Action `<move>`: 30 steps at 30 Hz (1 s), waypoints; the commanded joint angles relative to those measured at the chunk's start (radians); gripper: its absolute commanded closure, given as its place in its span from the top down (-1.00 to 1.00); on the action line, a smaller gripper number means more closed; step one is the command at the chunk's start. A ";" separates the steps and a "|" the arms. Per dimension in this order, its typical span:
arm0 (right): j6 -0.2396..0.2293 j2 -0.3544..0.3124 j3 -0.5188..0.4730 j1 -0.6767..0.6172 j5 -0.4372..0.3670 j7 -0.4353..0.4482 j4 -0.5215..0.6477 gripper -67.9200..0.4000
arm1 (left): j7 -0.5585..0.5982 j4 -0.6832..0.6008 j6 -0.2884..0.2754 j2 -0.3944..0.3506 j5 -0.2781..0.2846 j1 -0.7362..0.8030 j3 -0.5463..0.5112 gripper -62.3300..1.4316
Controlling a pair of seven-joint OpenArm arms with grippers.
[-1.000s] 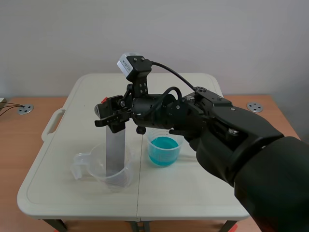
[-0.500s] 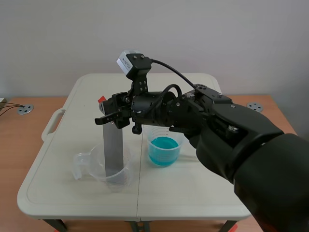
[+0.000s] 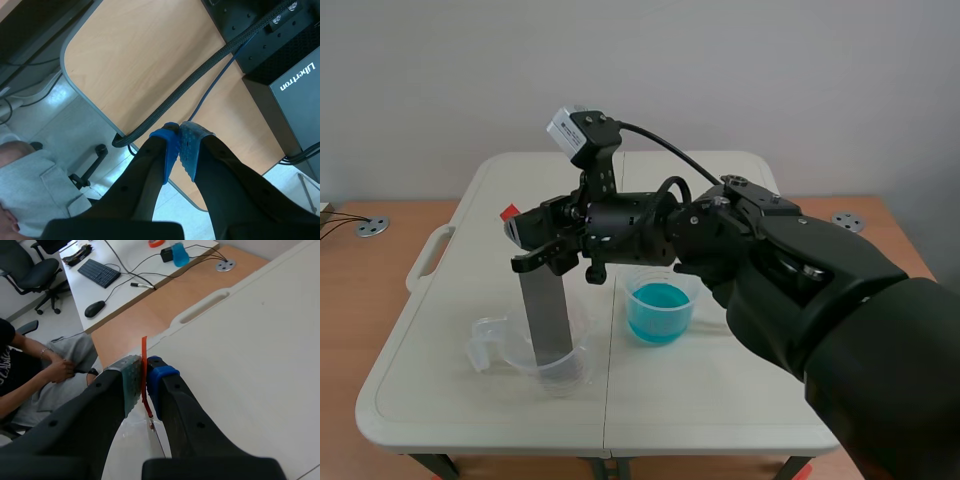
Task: Hold the metal plate by the orange handle, dip it into the blue solution, take it out and point at it, then put the plate back in the beaker on the left.
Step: 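Move the plate over the blue solution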
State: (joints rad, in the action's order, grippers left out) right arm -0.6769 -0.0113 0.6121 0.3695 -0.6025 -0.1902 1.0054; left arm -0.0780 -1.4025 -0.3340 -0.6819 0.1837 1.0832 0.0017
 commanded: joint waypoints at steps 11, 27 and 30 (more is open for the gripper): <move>-0.069 -0.014 0.005 -0.035 0.035 0.020 0.124 -0.96 | 0.005 -0.010 -0.002 0.005 0.006 0.011 -0.002 -0.90; -0.069 -0.084 0.004 -0.118 0.105 0.003 0.475 -0.95 | 0.006 -0.010 -0.002 0.005 0.006 0.010 -0.002 -0.90; -0.069 -0.102 0.004 -0.118 0.105 -0.016 0.536 -0.95 | 0.006 -0.010 -0.002 0.005 0.006 0.010 -0.002 -0.90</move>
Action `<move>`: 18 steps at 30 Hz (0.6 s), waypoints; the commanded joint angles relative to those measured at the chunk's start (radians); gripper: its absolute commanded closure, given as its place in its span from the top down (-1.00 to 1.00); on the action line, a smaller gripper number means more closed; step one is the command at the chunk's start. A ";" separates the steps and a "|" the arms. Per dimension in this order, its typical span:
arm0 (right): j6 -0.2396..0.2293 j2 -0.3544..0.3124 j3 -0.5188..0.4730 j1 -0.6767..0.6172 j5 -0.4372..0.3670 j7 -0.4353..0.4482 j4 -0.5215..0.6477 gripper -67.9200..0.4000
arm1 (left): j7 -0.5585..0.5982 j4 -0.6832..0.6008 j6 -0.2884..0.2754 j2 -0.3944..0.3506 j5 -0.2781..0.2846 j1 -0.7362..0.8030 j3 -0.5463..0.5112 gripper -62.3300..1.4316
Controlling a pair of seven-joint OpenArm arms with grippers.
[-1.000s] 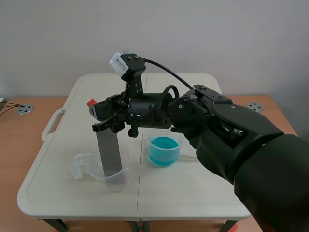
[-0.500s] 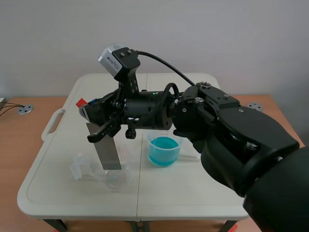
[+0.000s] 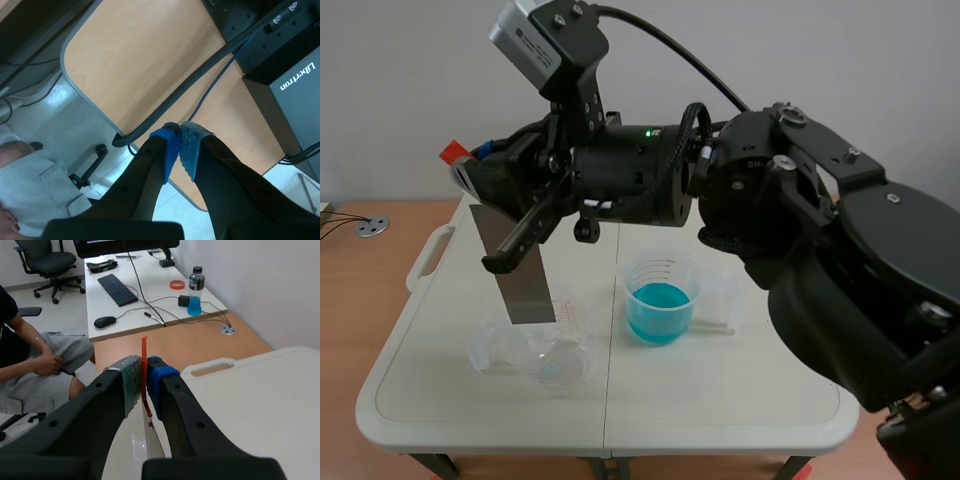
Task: Hold the metal plate by the orange handle, dip it into the blue solution, take it out and point at it, then put the plate back in the beaker on the left.
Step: 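Move the plate over the blue solution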
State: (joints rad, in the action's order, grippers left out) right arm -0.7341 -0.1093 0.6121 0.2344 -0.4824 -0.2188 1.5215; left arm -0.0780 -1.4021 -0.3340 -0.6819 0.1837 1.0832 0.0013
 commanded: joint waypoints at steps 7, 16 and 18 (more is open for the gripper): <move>-0.007 -0.053 -0.010 0.017 -0.019 -0.009 0.155 -0.95 | 0.000 -0.010 -0.002 0.005 0.006 -0.001 -0.002 -0.90; 0.005 -0.126 -0.125 0.017 -0.091 -0.024 0.275 -0.95 | -0.006 -0.010 -0.002 0.005 0.006 -0.004 -0.002 -0.90; 0.005 -0.147 -0.157 0.018 -0.117 -0.028 0.283 -0.95 | -0.006 -0.010 -0.002 0.005 0.006 -0.004 -0.002 -0.90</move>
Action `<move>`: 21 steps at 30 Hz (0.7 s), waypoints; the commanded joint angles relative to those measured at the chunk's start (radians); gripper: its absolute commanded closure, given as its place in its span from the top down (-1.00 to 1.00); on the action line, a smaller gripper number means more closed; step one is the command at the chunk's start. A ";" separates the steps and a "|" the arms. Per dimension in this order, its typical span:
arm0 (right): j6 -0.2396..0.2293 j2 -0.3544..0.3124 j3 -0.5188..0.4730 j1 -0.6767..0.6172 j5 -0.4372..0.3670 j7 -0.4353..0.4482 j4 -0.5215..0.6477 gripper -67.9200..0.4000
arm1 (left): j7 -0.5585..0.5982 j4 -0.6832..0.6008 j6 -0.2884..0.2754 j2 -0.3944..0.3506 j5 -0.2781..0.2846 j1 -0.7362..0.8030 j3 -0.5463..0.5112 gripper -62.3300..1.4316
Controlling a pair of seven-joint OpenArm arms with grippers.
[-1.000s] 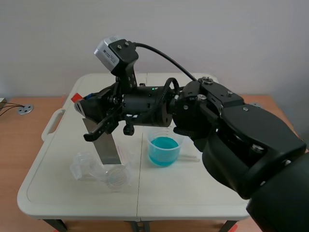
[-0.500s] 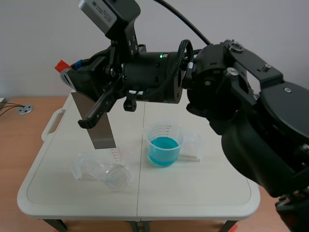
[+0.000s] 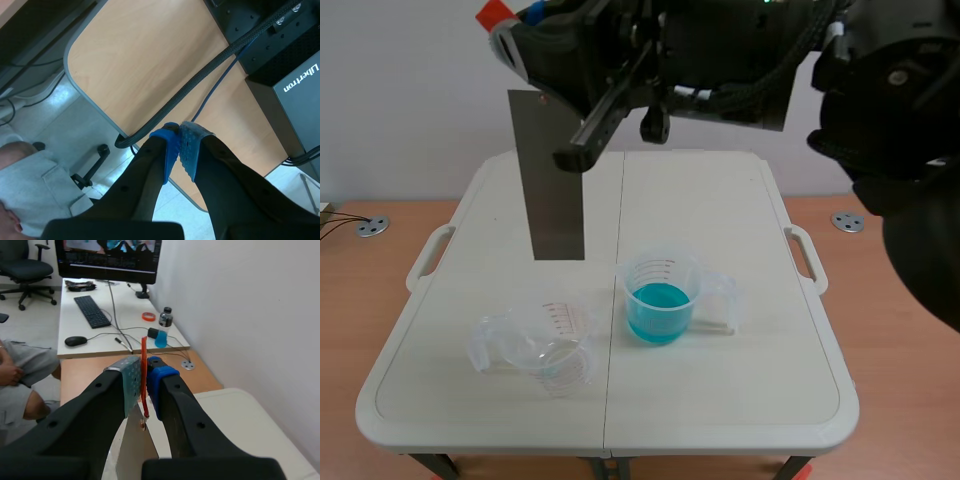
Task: Hold the metal plate by the orange handle, dip it into the blue solution, take it out and point at it, then put the plate back in the beaker on the left.
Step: 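Move the plate over the blue solution, then point at the plate with the left hand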
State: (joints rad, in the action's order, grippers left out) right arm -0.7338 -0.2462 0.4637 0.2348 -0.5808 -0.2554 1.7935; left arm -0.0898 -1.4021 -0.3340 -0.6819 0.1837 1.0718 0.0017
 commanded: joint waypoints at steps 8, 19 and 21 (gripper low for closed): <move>0.004 -0.109 -0.115 0.018 -0.119 0.006 0.011 -0.95 | 0.006 -0.010 -0.002 0.000 0.006 0.008 -0.028 -0.90; 0.004 -0.164 -0.141 0.055 -0.176 -0.032 -0.021 -0.95 | 0.011 -0.180 -0.002 0.000 0.081 0.005 -0.360 -0.90; 0.003 -0.164 -0.141 0.059 -0.176 -0.035 -0.041 -0.95 | 0.019 -0.226 -0.002 0.000 0.112 -0.001 -0.415 -0.90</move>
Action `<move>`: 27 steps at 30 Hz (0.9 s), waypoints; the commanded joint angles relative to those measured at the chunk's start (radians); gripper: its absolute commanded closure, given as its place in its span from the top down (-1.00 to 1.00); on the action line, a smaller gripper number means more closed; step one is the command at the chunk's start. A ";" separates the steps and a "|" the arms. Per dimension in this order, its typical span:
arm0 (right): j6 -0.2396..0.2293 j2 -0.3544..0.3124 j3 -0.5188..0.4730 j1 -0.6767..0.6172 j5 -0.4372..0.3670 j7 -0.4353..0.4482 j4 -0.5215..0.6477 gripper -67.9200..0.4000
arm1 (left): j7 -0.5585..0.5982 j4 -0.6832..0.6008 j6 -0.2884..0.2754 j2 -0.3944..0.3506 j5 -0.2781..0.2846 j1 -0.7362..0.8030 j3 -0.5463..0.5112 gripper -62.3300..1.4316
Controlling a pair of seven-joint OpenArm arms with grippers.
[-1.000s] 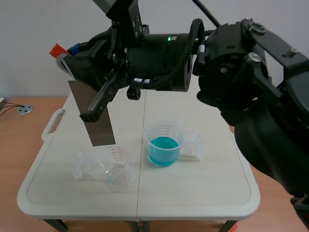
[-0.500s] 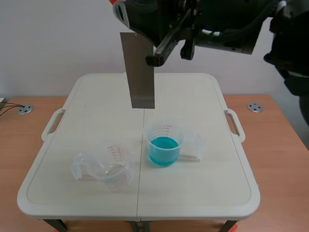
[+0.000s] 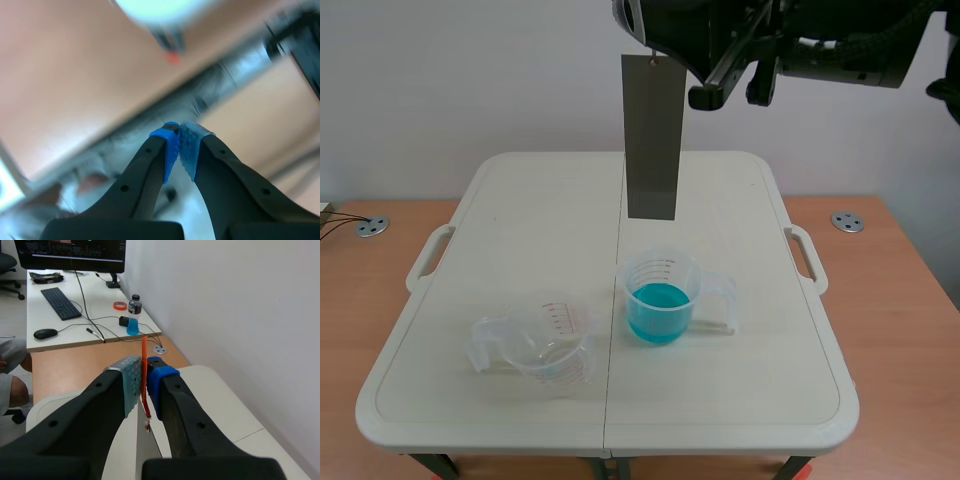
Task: Hold the metal plate by the orange handle, dip it into the blue solution, take it out and point at it, then put the plate back in the beaker on the left.
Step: 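Point at the plate with the left hand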
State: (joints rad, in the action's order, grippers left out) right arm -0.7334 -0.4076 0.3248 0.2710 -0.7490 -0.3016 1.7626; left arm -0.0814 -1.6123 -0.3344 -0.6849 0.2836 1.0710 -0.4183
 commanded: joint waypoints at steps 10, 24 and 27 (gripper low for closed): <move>-0.002 -0.002 -0.002 0.026 -0.023 0.012 -0.073 -0.95 | 0.014 -0.118 -0.066 0.002 0.019 -0.259 0.076 -0.90; -0.002 -0.002 -0.002 0.026 -0.023 0.011 -0.073 -0.95 | 0.009 -0.117 -0.085 0.017 0.019 -0.722 0.506 -0.90; -0.002 -0.002 -0.002 0.026 -0.023 0.011 -0.073 -0.95 | -0.015 -0.117 -0.087 0.049 0.013 -0.793 0.566 -0.90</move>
State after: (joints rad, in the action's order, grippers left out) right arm -0.7341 -0.4072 0.3248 0.2733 -0.7528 -0.3019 1.6764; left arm -0.1020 -1.7237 -0.4206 -0.6525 0.2951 0.2832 0.1574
